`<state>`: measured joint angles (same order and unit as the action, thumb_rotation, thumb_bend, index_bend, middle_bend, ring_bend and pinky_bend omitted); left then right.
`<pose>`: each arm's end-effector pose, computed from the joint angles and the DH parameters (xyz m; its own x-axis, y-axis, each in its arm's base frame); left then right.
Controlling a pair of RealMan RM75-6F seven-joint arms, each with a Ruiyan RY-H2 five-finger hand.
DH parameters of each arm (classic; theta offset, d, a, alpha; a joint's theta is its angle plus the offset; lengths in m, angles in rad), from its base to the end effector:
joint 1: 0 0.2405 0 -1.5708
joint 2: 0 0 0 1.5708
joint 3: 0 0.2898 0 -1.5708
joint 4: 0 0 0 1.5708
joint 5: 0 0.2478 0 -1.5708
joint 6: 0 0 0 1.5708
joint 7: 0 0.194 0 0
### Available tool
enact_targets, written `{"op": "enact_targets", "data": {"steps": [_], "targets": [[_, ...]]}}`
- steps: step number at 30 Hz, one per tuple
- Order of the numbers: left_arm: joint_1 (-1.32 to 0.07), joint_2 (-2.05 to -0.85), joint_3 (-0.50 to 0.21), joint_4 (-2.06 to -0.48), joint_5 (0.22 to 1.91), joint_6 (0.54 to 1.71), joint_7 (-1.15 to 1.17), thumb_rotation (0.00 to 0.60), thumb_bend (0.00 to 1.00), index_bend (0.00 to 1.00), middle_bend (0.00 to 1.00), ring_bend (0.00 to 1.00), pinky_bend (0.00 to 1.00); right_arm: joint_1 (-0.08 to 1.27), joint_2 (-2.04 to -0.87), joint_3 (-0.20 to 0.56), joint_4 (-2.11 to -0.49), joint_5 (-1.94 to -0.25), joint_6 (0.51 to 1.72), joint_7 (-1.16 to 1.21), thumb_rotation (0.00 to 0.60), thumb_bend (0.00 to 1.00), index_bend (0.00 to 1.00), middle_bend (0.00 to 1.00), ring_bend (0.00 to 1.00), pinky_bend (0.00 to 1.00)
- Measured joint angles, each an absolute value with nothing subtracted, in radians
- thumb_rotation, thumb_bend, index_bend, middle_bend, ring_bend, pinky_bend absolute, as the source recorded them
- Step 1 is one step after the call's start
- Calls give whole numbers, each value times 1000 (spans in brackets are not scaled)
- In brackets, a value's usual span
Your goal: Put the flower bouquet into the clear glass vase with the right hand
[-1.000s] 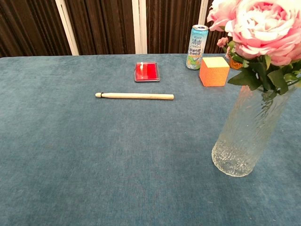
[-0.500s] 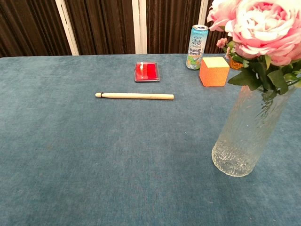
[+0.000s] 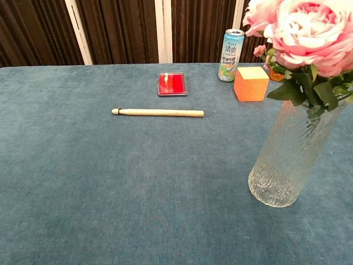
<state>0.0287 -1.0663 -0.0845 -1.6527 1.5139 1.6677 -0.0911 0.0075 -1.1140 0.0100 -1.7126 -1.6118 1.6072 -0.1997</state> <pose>-0.3553 0.2013 0.1912 0.3280 -0.1744 0.9284 0.9447 0.0603 -0.3224 -0.3248 -0.1985 0.1387 0.4899 0.0574 0.8699 -0.8696 -0.0389 0.4923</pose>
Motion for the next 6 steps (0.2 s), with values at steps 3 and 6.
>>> {"op": "enact_targets", "data": {"steps": [3,6], "targets": [[27,-1064,-83,-1651,1513,1661,-89,600,344,129,0,0,110,9,-1101,7,-1723,-1600,1588,-201,600,1,78,31,0,0],[26,-1059,-81,-1650,1507,1650,-87,600,344,129,0,0,110,10,-1090,9,-1737,-1592,1580,-198,600,0,78,31,0,0]]}}
